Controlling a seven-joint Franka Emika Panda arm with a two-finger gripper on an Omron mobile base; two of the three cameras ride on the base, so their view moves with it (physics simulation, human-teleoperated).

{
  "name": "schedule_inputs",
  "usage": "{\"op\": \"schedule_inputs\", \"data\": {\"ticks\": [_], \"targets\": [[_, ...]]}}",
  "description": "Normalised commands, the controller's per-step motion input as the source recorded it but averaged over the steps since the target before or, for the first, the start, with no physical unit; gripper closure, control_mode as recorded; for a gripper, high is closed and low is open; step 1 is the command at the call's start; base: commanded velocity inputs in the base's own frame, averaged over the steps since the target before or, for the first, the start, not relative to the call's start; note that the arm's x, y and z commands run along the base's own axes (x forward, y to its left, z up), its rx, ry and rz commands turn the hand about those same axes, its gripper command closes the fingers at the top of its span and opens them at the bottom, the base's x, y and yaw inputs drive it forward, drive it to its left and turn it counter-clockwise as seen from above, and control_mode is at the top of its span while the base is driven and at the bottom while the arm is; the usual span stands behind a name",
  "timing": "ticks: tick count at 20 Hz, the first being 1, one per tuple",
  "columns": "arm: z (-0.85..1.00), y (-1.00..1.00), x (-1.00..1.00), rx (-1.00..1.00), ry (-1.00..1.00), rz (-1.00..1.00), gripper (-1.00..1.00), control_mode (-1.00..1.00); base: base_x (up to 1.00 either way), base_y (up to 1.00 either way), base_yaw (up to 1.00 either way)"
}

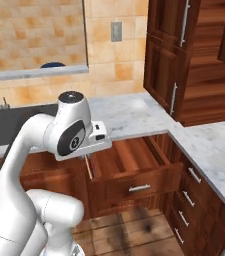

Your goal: Take a straw from the drawer in front and place it inside the glass cup on the dining counter.

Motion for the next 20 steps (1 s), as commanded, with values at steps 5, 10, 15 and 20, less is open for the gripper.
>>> {"op": "schedule_inputs", "data": {"ticks": [5, 10, 15, 20], "targets": [[0.0, 0.0, 0.0, 0.0, 0.0, 0.0, 1.0, 1.0, -0.96, 0.78, 0.1], [0.0, 0.0, 0.0, 0.0, 0.0, 0.0, 1.0, 1.0, -0.6, 1.0, 0.33], [0.0, 0.0, 0.0, 0.0, 0.0, 0.0, 1.0, 1.0, -0.45, 1.0, 0.23], [0.0, 0.0, 0.0, 0.0, 0.0, 0.0, 1.0, 1.0, -0.39, 1.0, 0.02]]}}
